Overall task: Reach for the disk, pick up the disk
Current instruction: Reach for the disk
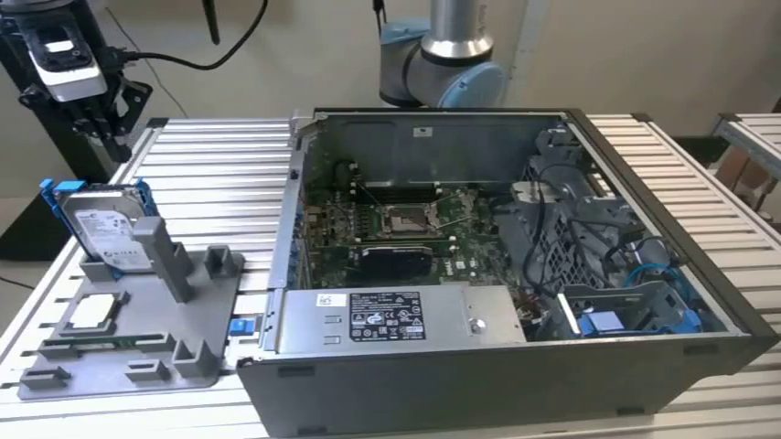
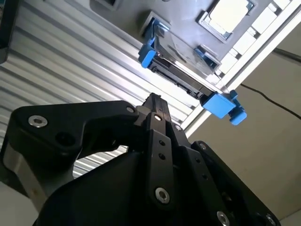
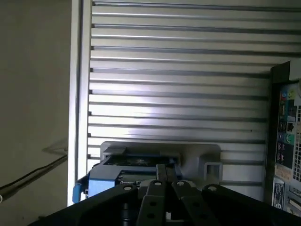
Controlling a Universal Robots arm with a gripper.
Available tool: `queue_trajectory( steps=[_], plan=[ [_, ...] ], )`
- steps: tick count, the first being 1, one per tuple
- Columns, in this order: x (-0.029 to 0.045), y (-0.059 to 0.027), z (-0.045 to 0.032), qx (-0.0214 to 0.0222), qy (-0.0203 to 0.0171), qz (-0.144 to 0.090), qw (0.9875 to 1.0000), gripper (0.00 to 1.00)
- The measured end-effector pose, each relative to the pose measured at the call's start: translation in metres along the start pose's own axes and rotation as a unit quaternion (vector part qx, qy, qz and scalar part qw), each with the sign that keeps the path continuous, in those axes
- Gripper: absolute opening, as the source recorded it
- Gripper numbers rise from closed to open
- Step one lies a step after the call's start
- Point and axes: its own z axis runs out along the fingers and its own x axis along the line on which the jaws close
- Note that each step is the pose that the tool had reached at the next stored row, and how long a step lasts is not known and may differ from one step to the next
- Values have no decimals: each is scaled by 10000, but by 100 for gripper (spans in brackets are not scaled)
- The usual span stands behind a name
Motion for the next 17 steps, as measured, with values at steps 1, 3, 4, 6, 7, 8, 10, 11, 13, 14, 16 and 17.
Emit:
queue_trajectory(
  steps=[1, 3, 4, 6, 7, 8, 10, 11, 13, 14, 16, 17],
  plan=[
    [27, -9, 0, 0, 0, -1, 10000, 0],
    [81, -50, -2, 0, 0, -2, 10000, 0],
    [107, -77, -3, 0, 0, -1, 10000, 0],
    [159, -132, -5, 0, 0, -1, 10000, 0],
    [181, -163, -6, 0, 0, -1, 10000, 0],
    [201, -197, -7, 0, 0, -1, 10000, 0],
    [244, -260, -10, 0, 0, -2, 10000, 0],
    [269, -281, -11, 0, 0, -2, 10000, 0],
    [317, -297, -11, 0, 0, -1, 10000, 0],
    [339, -300, -11, 0, 0, -3, 10000, 0],
    [391, -316, -12, 0, 0, -4, 10000, 0],
    [418, -326, -12, 0, 0, -4, 10000, 0]
  ],
)
